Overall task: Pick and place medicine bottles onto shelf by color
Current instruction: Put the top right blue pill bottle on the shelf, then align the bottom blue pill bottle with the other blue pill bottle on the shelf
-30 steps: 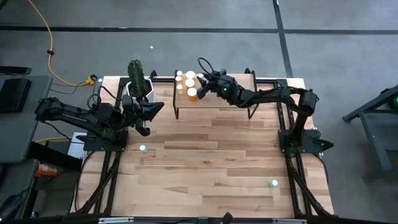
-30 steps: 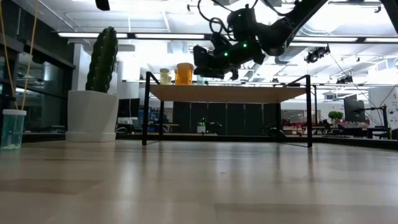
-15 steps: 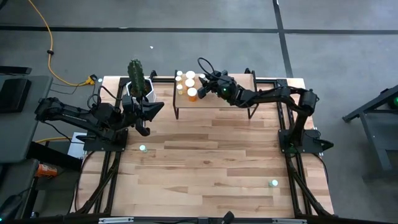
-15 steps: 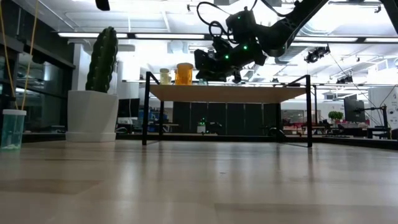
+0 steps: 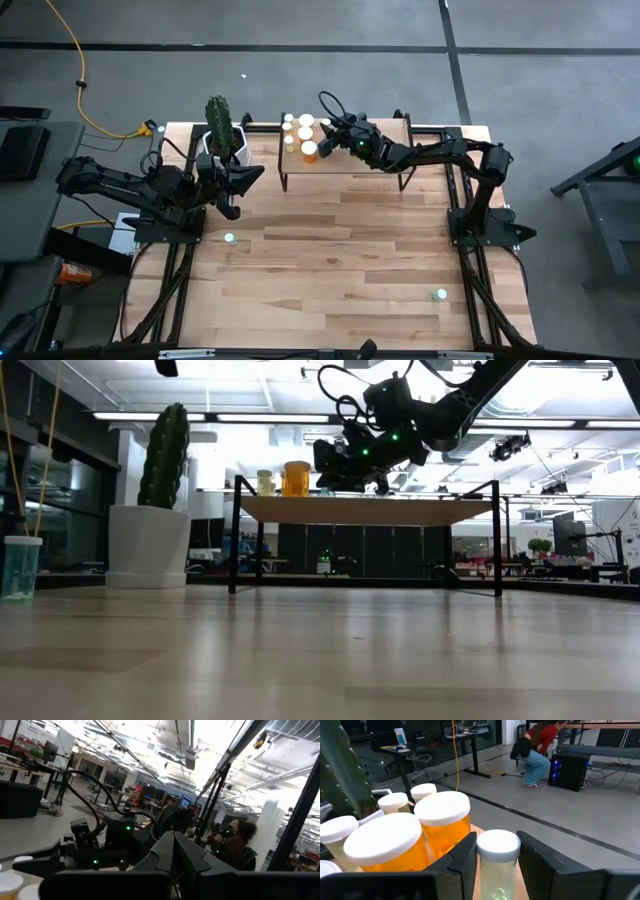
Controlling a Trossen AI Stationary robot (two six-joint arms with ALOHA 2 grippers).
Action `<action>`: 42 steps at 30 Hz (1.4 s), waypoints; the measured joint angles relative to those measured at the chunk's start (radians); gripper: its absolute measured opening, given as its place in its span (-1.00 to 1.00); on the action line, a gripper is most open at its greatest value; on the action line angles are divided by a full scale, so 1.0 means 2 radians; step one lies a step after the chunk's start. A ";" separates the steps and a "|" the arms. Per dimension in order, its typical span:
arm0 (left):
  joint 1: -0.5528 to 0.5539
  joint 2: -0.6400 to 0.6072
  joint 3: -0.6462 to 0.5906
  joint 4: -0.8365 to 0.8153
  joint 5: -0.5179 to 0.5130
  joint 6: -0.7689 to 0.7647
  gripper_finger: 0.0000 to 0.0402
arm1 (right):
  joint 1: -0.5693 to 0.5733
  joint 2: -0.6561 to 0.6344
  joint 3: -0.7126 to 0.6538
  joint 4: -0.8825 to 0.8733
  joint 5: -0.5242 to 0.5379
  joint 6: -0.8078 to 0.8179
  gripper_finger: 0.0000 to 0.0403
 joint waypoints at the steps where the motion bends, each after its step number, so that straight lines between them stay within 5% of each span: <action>1: 0.000 0.000 0.000 0.000 0.001 -0.001 -1.00 | 0.000 0.000 0.000 0.000 0.000 0.000 -0.43; 28: 0.000 0.000 0.000 0.000 0.014 0.000 -1.00 | 0.000 -0.016 -0.001 -0.041 -0.002 -0.002 0.26; 38: 0.000 0.000 0.000 0.002 0.014 0.000 -1.00 | 0.002 -0.116 -0.001 -0.252 -0.031 0.010 0.32; 42: 0.000 0.000 0.000 0.002 0.014 0.000 -1.00 | 0.004 -0.185 -0.001 -0.340 -0.116 0.035 0.32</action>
